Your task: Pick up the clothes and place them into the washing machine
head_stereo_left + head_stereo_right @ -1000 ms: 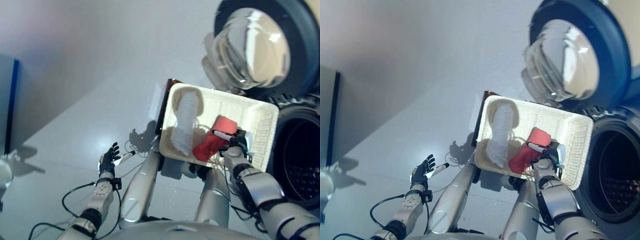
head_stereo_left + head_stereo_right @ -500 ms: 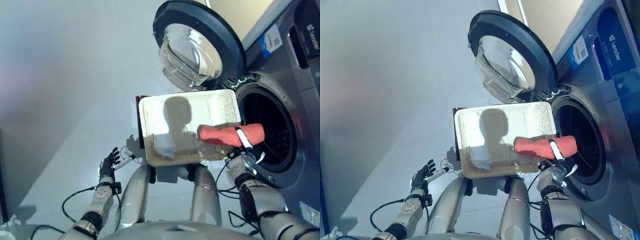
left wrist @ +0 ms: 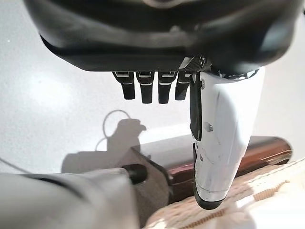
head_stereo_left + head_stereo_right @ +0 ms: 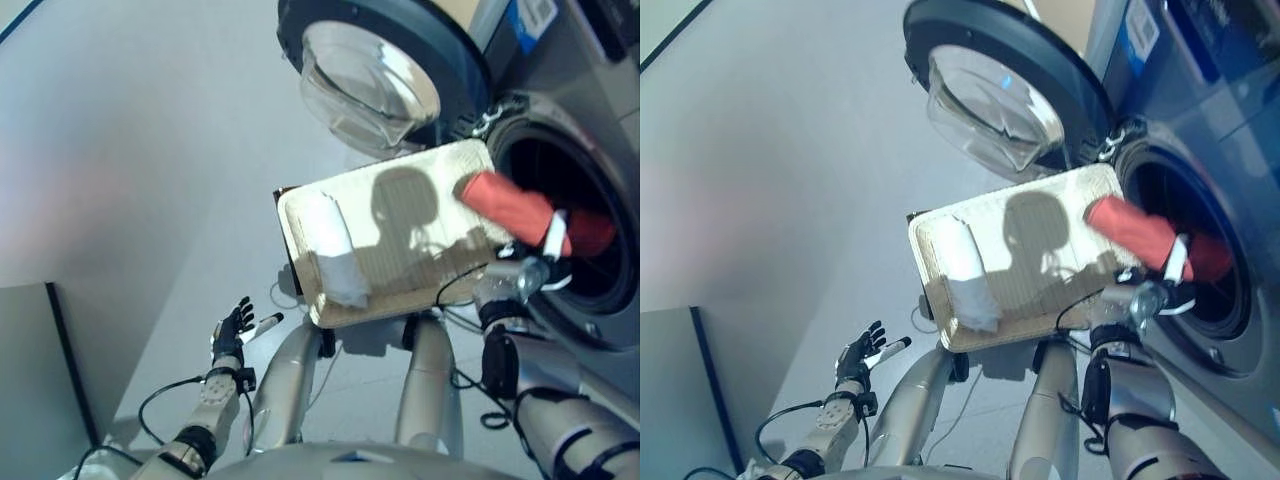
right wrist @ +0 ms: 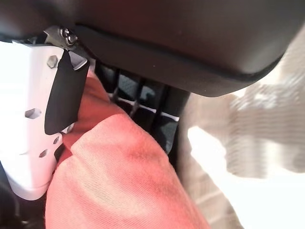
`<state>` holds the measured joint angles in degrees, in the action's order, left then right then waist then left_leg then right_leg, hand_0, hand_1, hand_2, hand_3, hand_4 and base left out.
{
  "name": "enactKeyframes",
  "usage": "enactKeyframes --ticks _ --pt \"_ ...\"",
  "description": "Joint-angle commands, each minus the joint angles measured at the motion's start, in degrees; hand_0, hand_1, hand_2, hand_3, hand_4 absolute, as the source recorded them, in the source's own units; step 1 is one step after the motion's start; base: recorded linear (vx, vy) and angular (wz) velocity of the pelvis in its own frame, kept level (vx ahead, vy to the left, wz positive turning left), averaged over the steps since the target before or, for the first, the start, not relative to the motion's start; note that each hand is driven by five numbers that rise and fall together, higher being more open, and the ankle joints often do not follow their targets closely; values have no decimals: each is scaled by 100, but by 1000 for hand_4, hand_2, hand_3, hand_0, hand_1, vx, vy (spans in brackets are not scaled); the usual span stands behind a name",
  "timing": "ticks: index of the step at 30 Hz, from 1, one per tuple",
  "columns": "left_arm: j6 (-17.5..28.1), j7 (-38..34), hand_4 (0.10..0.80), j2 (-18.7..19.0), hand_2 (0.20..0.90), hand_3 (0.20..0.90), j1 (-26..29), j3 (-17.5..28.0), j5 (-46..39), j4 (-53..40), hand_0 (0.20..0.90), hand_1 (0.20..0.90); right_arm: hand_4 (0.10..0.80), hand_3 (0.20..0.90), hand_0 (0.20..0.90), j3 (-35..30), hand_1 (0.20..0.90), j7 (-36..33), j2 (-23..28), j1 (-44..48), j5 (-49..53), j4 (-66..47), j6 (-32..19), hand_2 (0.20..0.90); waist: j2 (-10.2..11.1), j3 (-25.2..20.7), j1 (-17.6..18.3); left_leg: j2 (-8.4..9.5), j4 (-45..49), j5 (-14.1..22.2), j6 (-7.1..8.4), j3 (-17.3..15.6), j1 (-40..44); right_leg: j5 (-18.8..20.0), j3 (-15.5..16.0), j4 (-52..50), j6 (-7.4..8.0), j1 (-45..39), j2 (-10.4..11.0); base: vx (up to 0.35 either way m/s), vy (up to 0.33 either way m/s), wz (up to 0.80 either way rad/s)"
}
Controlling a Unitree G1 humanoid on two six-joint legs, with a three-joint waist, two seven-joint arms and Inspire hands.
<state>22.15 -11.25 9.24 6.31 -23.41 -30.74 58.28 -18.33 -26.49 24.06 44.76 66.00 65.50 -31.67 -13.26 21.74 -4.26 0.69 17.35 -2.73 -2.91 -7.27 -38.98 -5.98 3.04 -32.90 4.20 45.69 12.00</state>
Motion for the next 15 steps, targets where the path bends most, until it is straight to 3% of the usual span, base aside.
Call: enactKeyframes --ticks 1,3,11,15 --pt "174 -74 800 145 900 900 -64 128 -93 286 900 900 300 200 200 52 200 -164 827 228 -201 -565 -751 200 49 -111 56 23 1310 912 389 241 -516 -60 158 136 -9 -206 -85 13 -15 -10" --pt "170 -72 800 149 900 900 -62 138 -80 278 900 900 300 200 200 47 200 -213 924 280 -256 -603 -750 200 41 -106 71 -6 1524 1034 383 214 -622 -191 138 -99 -28 -92 -94 6 -18 -7" --pt "157 -2 800 285 900 900 -304 218 51 226 900 900 300 200 200 415 200 -683 2195 1075 -910 -670 -776 200 -107 -153 90 -115 2898 1825 212 103 -992 -894 -44 -1498 -216 500 -155 19 -7 -9" --pt "217 29 800 350 900 900 -425 179 55 79 900 900 300 200 200 682 200 -968 2746 1377 -1411 -881 -720 200 -178 -195 119 -105 3017 1943 182 15 -1071 -997 -136 -1707 -248 691 -174 21 17 -17"
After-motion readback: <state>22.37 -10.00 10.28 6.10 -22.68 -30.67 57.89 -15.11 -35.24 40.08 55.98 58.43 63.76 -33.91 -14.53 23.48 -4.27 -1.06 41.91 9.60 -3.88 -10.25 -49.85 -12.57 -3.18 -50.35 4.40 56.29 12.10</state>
